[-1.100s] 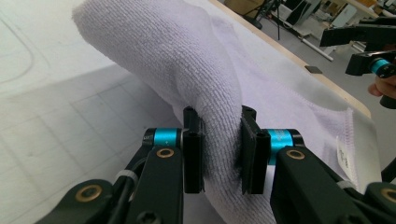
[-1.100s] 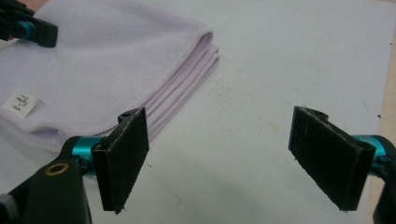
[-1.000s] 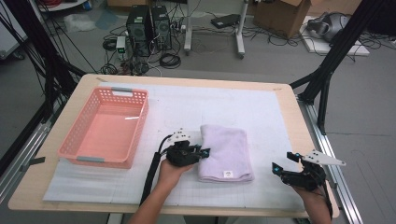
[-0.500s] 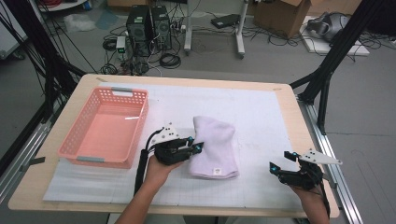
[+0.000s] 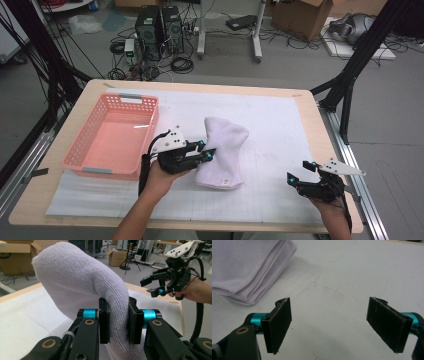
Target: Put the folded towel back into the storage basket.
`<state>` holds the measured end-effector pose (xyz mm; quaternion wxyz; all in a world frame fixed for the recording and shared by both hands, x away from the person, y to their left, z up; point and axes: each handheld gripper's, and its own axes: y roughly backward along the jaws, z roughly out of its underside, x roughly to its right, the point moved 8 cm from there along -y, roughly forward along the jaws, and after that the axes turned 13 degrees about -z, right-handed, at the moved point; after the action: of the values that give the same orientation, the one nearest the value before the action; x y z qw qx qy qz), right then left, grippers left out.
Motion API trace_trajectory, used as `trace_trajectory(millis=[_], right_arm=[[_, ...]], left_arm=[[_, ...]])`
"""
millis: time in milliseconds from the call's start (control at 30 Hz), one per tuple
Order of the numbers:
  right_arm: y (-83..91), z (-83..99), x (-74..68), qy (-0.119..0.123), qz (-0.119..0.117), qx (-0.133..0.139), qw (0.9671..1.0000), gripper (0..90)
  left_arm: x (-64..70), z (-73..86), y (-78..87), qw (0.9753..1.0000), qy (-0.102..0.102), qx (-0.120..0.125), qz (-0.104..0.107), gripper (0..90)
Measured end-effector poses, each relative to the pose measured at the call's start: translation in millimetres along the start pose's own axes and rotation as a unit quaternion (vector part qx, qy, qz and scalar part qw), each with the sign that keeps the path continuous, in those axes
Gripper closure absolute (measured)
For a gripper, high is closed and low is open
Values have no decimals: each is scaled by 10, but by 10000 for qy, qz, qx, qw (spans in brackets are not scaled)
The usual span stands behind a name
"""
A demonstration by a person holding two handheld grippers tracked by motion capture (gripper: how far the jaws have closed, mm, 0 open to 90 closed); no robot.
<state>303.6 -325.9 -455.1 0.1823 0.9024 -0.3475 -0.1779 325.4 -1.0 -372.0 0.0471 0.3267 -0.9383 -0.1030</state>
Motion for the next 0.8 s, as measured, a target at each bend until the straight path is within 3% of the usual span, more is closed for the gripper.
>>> trace_trajectory(millis=[300, 567, 800], right_arm=[[-11, -22, -20, -17, -19, 29, 10000, 191], [-29, -46, -33, 27, -32, 35, 10000, 191], [-44, -58, -37, 26, -46, 48, 10000, 191]], left_arm=[[-94, -172, 187, 9996, -40, 285, -75, 753], [-250, -263, 376, 9985, 48, 505, -216, 753], [-390, -390, 549, 9976, -15, 660, -222, 753]])
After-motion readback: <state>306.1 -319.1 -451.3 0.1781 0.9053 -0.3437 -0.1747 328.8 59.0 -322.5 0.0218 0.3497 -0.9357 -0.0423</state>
